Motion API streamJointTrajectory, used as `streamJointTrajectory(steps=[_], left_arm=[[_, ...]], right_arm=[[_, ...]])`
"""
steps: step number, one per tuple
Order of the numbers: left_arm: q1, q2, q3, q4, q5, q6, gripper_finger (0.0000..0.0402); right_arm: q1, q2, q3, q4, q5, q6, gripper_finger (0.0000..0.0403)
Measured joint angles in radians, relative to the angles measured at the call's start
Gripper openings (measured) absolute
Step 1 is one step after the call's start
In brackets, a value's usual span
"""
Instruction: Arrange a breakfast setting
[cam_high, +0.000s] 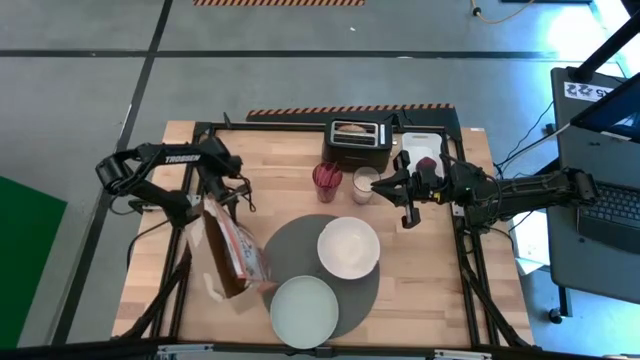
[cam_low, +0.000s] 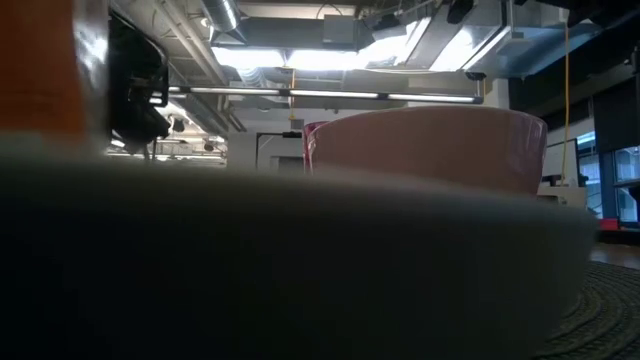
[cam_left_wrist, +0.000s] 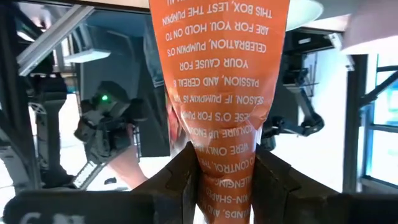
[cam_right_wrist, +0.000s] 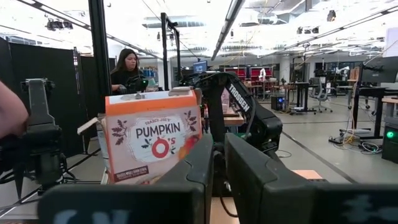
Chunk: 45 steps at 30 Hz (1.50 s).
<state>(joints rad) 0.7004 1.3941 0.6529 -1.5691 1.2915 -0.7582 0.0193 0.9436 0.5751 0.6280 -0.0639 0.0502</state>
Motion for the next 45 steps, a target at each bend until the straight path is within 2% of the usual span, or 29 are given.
streamJointTrajectory(steps=[6,10,14,24,31,45], left_arm=[[0.094,0.0,0.0,0.095,-0.012,-0.131,0.0103],[0.13,0.001,0.0,0.26,-0.019,-0.286,0.0103],[0.145,0.014,0.003,0.387,0.0,-0.361,0.0103],[0.125,0.06,0.031,0.401,0.004,-0.365,0.0109],[0.064,0.098,0.031,0.405,0.013,-0.365,0.0112],[0.078,0.105,0.068,0.526,-0.022,-0.385,0.0114]], right_arm=[[0.0,0.0,0.0,-0.001,0.0,0.006,0.0046],[0.0,0.0,0.0,-0.002,0.002,0.006,0.0046],[0.0,0.0,0.0,-0.002,0.003,0.006,0.0046],[0.0,0.004,0.0,-0.003,0.079,-0.003,0.0046],[0.0,0.004,0.0,-0.004,0.08,-0.004,0.0046],[0.0,0.004,0.0,-0.011,0.08,-0.004,0.0046]])
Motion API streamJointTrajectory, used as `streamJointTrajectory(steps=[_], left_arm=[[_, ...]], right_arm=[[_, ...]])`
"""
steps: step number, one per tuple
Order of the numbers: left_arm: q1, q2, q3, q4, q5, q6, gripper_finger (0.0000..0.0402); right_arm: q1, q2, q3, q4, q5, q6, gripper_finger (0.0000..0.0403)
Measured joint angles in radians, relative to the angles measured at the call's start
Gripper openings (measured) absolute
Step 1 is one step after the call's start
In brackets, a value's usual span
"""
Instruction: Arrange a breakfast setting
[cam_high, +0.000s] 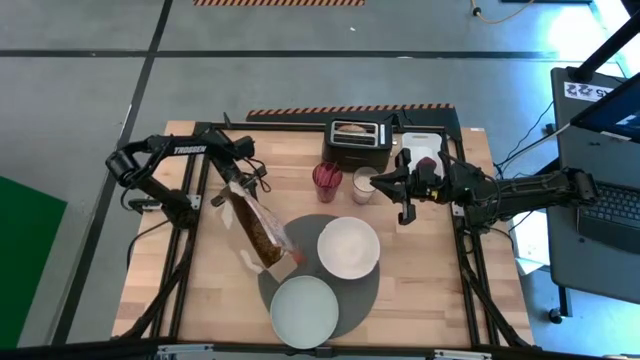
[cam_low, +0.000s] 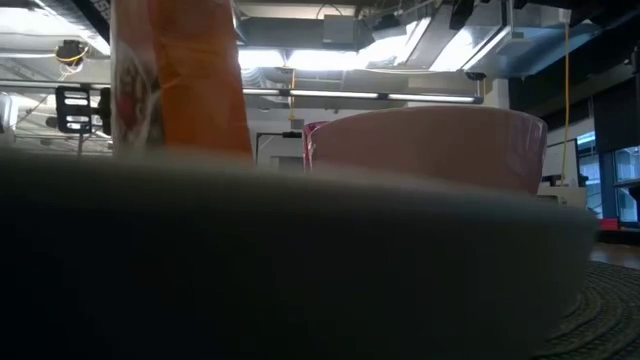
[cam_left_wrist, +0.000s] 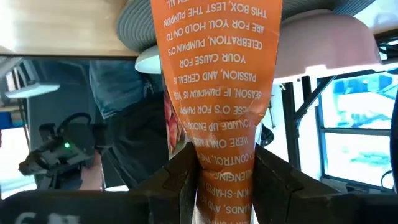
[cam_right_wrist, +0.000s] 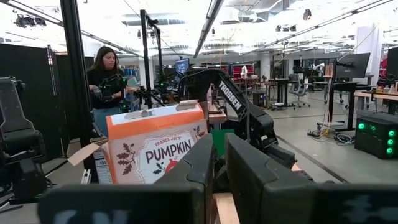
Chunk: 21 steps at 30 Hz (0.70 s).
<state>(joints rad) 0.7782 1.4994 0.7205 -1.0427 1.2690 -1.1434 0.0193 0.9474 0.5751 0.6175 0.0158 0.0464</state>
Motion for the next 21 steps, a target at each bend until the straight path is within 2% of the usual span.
streamJointTrajectory(steps=[6,21], left_arm=[[-0.009,-0.001,0.005,0.007,-0.032,-0.024,0.0144],[0.027,-0.001,0.043,0.021,-0.077,-0.033,0.029]], right_arm=[[0.0,0.0,0.0,0.0,-0.02,0.001,0.0046],[0.001,0.0,0.0,-0.016,-0.045,0.013,0.0046]])
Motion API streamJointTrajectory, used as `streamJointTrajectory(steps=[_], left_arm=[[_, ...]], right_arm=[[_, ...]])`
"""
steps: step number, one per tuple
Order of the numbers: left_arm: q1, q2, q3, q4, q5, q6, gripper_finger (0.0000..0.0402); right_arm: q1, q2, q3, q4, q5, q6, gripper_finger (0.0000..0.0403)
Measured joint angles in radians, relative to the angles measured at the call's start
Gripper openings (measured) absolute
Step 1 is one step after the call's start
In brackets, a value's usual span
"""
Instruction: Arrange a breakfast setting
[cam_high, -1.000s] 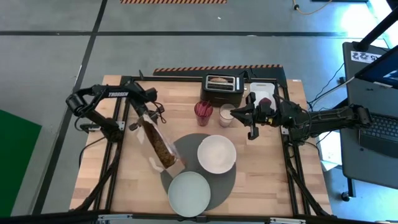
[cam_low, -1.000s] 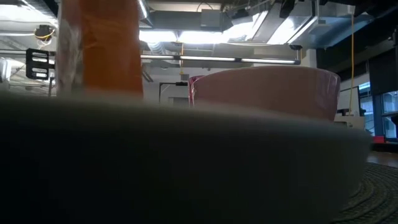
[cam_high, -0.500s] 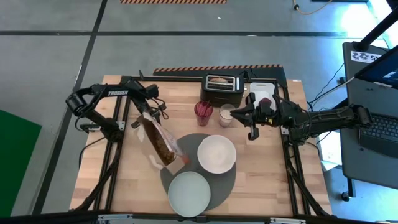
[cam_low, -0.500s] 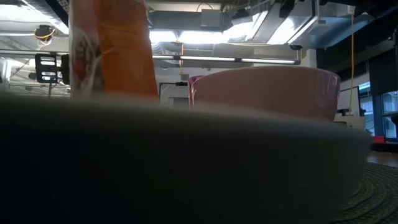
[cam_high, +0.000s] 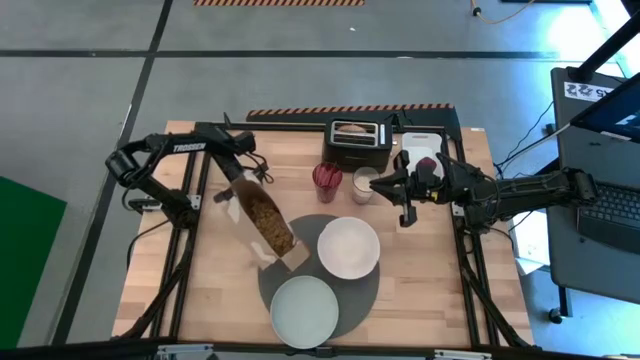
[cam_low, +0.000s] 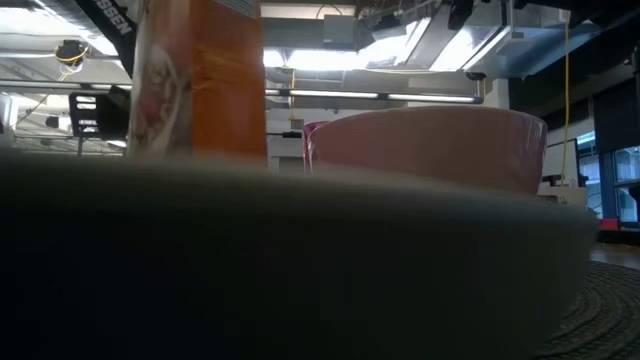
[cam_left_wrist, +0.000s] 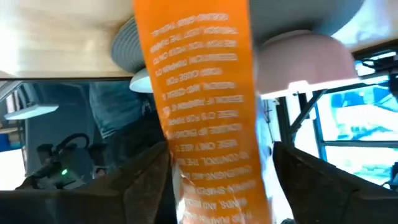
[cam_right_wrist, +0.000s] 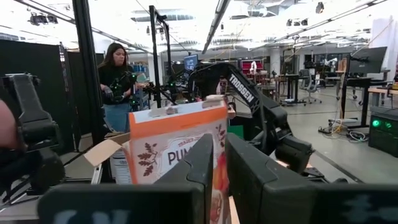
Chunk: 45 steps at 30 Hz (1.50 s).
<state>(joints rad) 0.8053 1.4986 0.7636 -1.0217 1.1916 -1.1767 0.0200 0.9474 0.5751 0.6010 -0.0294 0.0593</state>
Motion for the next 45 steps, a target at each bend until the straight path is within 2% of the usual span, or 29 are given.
streamJointTrajectory(steps=[8,16,23,29,32,37,42,45], left_arm=[[0.076,0.0,0.058,0.004,-0.017,-0.018,0.0328],[0.114,-0.002,0.07,-0.016,-0.021,-0.019,0.0328],[0.149,-0.004,0.07,-0.016,0.006,0.043,0.0329],[0.17,-0.006,0.07,0.062,0.018,0.123,0.0328],[0.162,-0.017,0.07,0.205,0.031,0.139,0.033],[0.149,-0.07,0.07,0.628,0.006,0.077,0.0326],[0.177,-0.136,0.07,1.135,-0.108,-0.093,0.0325],[0.185,-0.192,0.07,1.439,-0.227,-0.196,0.0325]], right_arm=[[0.0,0.0,0.0,0.0,-0.008,-0.001,0.0046],[0.0,0.0,0.0,0.001,-0.008,-0.006,0.0046],[-0.001,0.0,0.0,0.002,-0.007,-0.006,0.0046],[-0.001,0.0,0.0,0.004,0.0,-0.005,0.0046],[-0.001,0.0,0.0,0.004,0.0,-0.004,0.0046],[-0.001,0.0,0.0,0.04,0.0,0.03,0.0046],[-0.001,0.0,0.0,0.069,0.028,0.066,0.0046],[-0.001,0.0,0.0,0.095,0.052,0.073,0.0046]])
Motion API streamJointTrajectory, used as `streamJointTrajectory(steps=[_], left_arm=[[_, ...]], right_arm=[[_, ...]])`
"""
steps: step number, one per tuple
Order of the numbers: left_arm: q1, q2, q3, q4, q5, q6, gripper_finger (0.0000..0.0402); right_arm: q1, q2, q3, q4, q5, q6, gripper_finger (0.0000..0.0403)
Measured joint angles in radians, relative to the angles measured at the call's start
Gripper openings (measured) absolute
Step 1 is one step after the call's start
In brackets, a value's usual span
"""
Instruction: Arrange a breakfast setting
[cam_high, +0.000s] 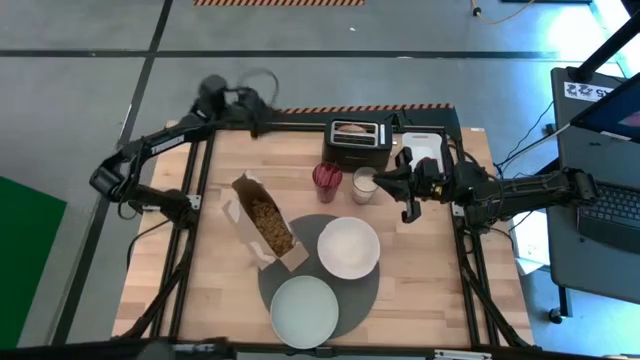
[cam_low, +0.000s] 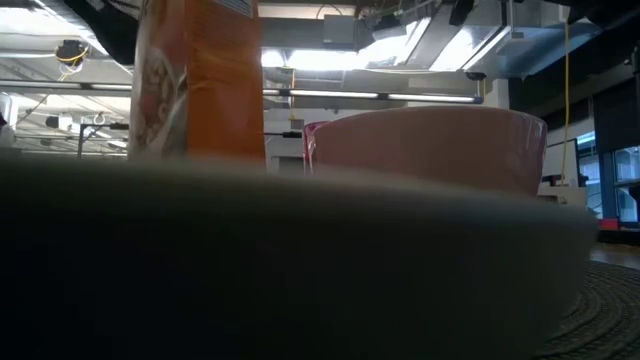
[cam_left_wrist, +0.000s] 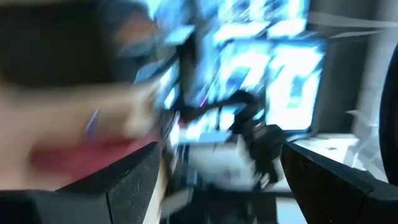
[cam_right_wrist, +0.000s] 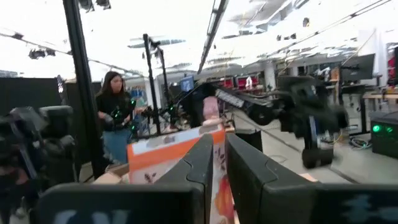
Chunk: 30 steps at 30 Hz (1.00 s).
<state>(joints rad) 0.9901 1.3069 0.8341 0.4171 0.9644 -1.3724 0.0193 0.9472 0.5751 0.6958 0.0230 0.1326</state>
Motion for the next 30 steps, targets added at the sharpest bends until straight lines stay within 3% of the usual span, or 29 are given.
streamJointTrajectory(steps=[4,8,14,21,26,30], left_arm=[[-0.009,-0.096,0.0,0.334,-0.154,-0.081,0.0325],[-0.091,-0.231,0.0,0.497,-0.275,-0.02,0.0325],[-0.35,-0.384,0.0,0.415,-0.478,0.173,0.0325],[-0.758,-0.399,0.0,0.425,-0.617,0.237,0.0324],[-1.061,-0.396,0.0,0.421,-0.893,0.451,0.0324],[-1.236,-0.407,0.02,0.388,-1.099,0.62,0.0325]], right_arm=[[0.0,0.0,0.0,0.044,0.032,0.0,0.0046],[0.0,0.0,0.0,0.081,0.06,-0.004,0.0046],[0.0,0.0,0.0,0.09,0.128,-0.02,0.0046],[-0.001,0.0,0.002,0.123,0.214,-0.035,0.0046],[-0.001,0.005,0.039,0.085,0.24,-0.077,0.0046],[-0.001,0.022,0.093,0.033,0.255,-0.12,0.0046]])
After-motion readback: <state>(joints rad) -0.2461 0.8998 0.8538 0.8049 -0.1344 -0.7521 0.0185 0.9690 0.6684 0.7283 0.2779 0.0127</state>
